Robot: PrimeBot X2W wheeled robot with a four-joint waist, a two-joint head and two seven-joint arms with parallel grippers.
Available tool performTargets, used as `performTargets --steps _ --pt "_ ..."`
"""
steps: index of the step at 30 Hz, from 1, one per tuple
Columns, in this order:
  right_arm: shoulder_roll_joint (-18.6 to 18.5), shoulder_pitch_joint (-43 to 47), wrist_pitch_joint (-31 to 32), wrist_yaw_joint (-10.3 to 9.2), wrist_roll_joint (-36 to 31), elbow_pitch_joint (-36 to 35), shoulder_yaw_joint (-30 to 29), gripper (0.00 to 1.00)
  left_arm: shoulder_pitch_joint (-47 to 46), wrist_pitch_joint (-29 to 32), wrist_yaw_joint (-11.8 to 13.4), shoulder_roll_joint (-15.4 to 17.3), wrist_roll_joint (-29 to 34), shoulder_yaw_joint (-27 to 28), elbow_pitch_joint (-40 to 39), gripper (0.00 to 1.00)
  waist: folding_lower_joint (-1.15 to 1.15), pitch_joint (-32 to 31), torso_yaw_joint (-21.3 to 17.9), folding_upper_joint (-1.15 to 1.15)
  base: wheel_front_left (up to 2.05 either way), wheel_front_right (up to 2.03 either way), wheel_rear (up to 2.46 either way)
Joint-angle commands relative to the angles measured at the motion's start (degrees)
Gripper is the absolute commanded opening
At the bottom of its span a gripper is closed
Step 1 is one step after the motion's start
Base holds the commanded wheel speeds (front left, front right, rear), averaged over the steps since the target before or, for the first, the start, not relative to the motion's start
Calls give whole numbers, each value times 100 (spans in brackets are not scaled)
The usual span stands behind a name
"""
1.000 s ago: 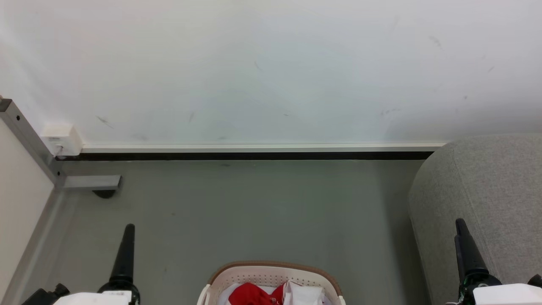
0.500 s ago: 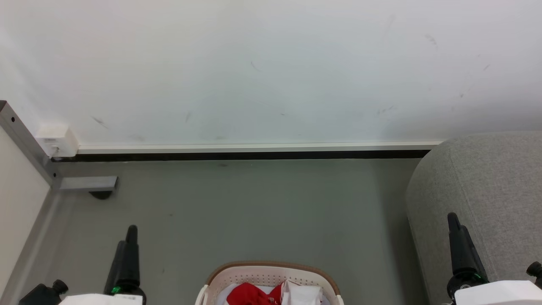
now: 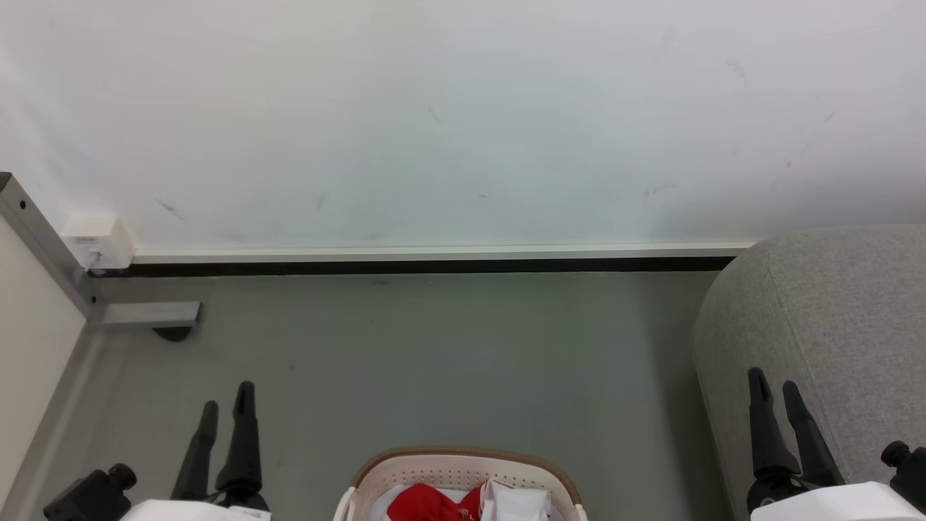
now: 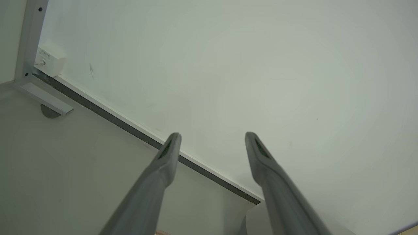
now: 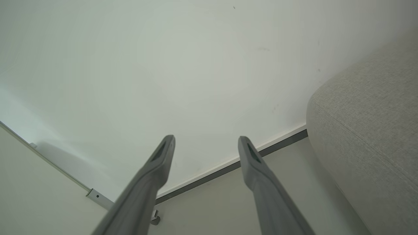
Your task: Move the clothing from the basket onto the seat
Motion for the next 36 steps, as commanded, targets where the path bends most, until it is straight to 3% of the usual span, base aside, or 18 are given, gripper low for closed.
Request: performTargets --steps 1,18,36 --pt "-64 -31 -75 -4 -177 -106 33 100 12 -83 14 57 260 -5 -88 100 0 -1 -10 0 0 0 0" --pt "-72 23 -345 -6 -1225 -207 251 100 121 -345 73 184 1523 -92 -189 100 0 -24 -76 0 0 0 0" --pt "-77 46 -573 -8 -1916 -253 384 100 240 -568 149 204 2417 -168 -282 100 0 -30 -142 0 0 0 0"
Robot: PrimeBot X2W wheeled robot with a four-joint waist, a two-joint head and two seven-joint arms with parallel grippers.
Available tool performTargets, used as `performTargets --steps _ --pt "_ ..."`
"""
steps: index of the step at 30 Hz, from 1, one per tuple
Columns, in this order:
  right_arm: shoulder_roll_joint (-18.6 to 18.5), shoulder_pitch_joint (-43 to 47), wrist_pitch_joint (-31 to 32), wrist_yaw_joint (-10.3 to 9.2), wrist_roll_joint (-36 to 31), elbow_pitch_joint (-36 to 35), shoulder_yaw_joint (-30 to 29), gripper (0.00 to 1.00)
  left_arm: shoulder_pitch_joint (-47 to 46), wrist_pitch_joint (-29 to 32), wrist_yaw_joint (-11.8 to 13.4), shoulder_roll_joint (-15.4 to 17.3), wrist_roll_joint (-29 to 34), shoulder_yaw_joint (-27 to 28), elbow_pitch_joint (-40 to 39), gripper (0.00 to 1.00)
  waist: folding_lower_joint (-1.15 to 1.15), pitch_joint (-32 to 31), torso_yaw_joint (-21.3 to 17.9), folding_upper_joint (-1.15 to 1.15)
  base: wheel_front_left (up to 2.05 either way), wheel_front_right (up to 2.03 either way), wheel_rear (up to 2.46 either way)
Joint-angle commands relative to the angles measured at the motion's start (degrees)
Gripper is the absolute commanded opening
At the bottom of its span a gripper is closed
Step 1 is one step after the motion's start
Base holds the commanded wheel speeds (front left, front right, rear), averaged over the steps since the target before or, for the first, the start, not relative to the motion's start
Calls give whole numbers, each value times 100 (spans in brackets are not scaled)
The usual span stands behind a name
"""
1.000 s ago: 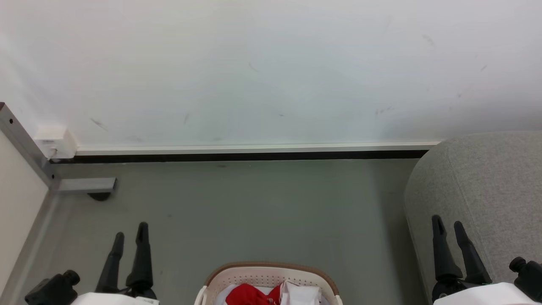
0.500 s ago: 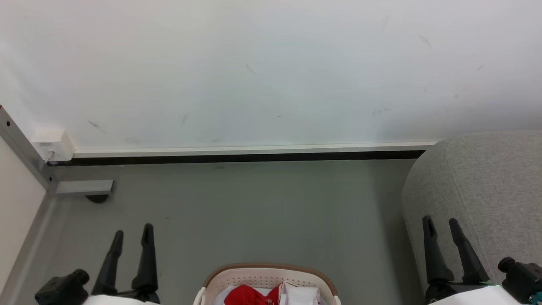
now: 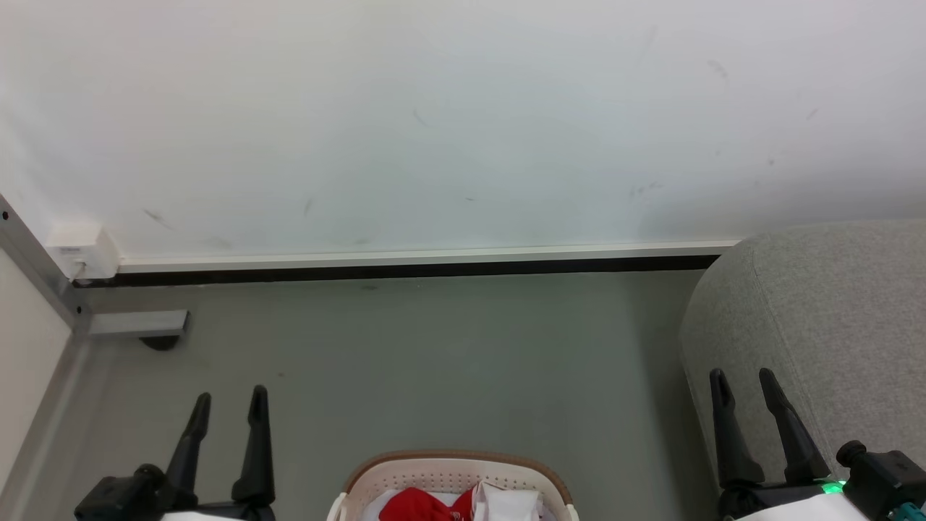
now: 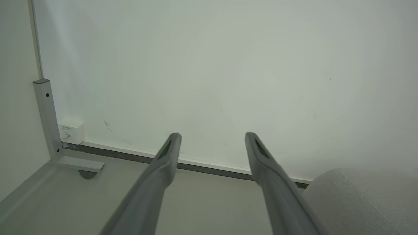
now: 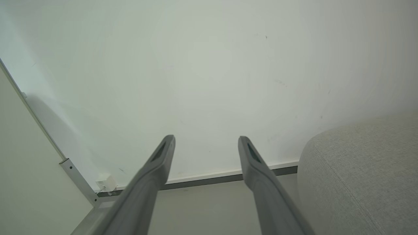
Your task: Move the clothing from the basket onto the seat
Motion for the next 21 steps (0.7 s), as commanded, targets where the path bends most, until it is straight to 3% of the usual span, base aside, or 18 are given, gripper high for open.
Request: performTargets --steps 1,21 --pt "-53 -4 -40 -9 -134 -67 20 100 52 -35 27 58 166 12 -66 100 0 1 -9 0 0 0 0" --pt "-57 47 -271 -10 -825 -100 139 100 132 -284 23 39 1026 -10 -199 100 0 6 -91 0 0 0 0"
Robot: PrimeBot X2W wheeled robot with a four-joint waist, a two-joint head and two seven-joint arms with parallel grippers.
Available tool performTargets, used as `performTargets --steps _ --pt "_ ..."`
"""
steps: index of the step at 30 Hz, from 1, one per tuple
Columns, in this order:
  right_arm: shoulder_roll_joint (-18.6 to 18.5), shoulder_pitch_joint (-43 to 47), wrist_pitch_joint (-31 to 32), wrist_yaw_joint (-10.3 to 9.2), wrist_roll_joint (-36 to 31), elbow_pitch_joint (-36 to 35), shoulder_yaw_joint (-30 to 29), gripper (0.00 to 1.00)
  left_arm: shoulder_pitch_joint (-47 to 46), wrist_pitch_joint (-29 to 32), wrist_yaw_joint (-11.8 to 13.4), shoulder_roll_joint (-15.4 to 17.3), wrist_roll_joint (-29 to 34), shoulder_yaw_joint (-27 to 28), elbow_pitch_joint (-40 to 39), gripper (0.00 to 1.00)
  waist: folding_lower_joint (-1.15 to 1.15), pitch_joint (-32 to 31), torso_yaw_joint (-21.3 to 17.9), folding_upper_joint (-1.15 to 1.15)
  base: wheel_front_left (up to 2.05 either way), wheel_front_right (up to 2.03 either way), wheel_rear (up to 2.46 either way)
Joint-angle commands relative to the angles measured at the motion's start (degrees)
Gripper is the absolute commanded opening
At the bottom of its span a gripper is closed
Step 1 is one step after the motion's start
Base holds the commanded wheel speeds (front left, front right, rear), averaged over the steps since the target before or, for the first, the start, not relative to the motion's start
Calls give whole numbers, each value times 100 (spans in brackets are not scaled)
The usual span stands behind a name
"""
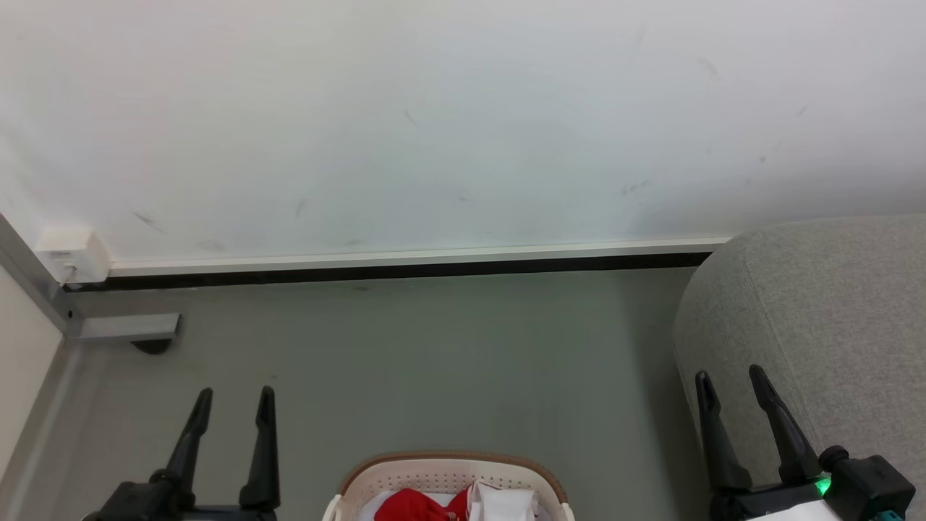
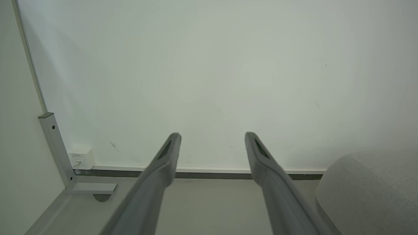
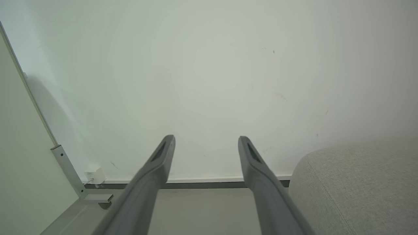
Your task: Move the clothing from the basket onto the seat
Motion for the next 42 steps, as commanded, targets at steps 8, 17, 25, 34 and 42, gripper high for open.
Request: performTargets --steps 8,17,25,34,42 --pt "-46 31 -123 -9 -359 -54 58 100 67 -143 -26 20 441 9 -80 100 0 4 -21 0 0 0 0" --pt "-44 21 -172 -11 -529 -47 115 100 107 -190 -7 -9 657 15 -93 100 0 -9 -43 0 0 0 0" --pt "-44 -39 -172 -11 -500 -35 136 100 113 -190 -13 -34 626 50 -99 100 0 -6 -94 0 0 0 0" --pt "-43 -72 -171 -11 -464 -33 148 100 111 -190 -36 -46 567 72 -66 100 0 25 -196 0 0 0 0" --pt "-43 -109 -171 -11 -448 -55 166 100 62 -189 -70 -69 325 108 41 100 0 174 -415 0 0 0 0"
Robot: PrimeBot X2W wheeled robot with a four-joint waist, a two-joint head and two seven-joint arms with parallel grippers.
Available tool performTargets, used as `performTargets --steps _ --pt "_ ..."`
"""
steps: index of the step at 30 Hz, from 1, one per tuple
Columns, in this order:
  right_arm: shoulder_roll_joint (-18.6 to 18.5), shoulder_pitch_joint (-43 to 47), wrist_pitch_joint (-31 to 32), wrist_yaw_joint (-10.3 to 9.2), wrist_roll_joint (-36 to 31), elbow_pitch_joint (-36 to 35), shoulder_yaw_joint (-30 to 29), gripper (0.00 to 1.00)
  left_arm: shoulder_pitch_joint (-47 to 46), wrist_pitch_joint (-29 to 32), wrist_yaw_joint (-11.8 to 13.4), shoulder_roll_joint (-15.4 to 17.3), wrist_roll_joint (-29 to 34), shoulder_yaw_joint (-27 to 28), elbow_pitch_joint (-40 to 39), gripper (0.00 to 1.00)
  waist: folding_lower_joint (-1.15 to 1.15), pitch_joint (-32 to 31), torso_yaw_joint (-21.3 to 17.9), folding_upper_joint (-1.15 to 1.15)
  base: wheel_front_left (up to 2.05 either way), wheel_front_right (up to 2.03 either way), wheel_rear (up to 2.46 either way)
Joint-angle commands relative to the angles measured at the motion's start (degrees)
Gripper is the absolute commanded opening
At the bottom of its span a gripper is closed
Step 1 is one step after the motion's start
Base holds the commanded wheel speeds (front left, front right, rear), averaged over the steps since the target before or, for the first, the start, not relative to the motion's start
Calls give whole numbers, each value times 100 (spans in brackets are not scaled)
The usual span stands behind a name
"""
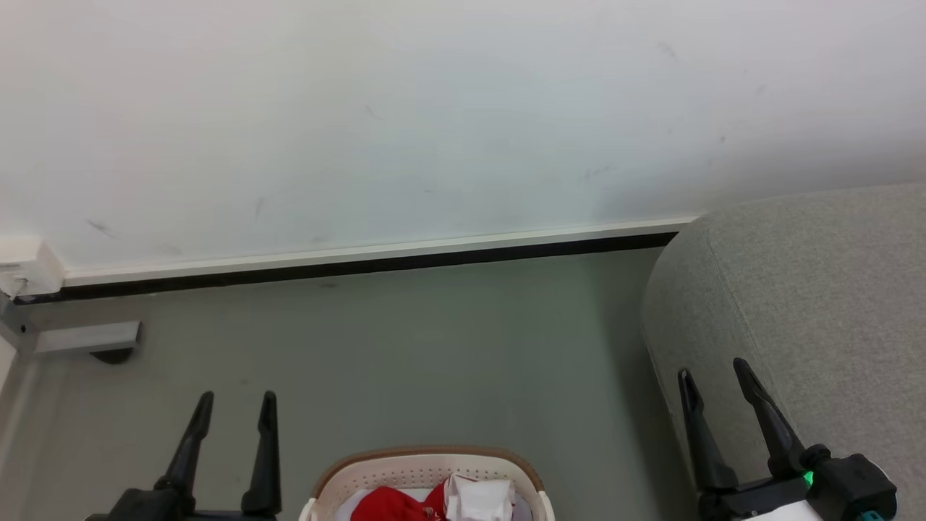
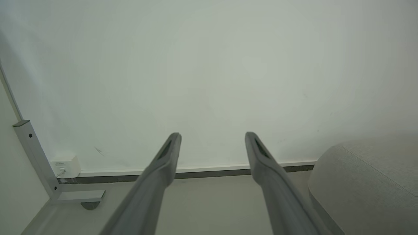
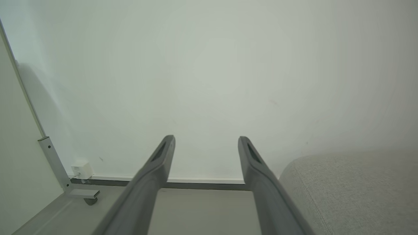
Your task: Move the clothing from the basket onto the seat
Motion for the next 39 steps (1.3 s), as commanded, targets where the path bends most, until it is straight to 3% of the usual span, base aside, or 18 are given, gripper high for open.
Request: performTargets --steps 1,11,22,24,33,39 --pt "-30 -68 -20 -12 11 -42 -25 100 -20 -4 -26 12 -66 17 45 100 0 106 -89 0 0 0 0" --pt "-27 -270 -20 -12 145 -185 -65 100 -373 -4 -143 53 -35 -119 407 100 0 641 -503 0 0 0 0" --pt "-25 -562 -20 -12 361 -388 -190 100 -1079 93 -242 371 -9 -506 1646 100 0 1393 -900 0 0 0 0" --pt "-24 -705 -20 -12 412 -449 -158 100 -1408 524 -286 479 -302 -801 2251 100 0 1670 -1003 0 0 0 0" --pt "-24 -1035 -20 -12 533 -603 -195 100 -2366 1529 -296 914 -1340 -1921 3373 100 0 2412 -1217 0 0 0 0" --pt "-22 -1244 -18 -12 722 -760 -364 100 -2861 2297 -296 1275 -1676 -2696 4103 100 0 2997 -1372 0 0 0 0"
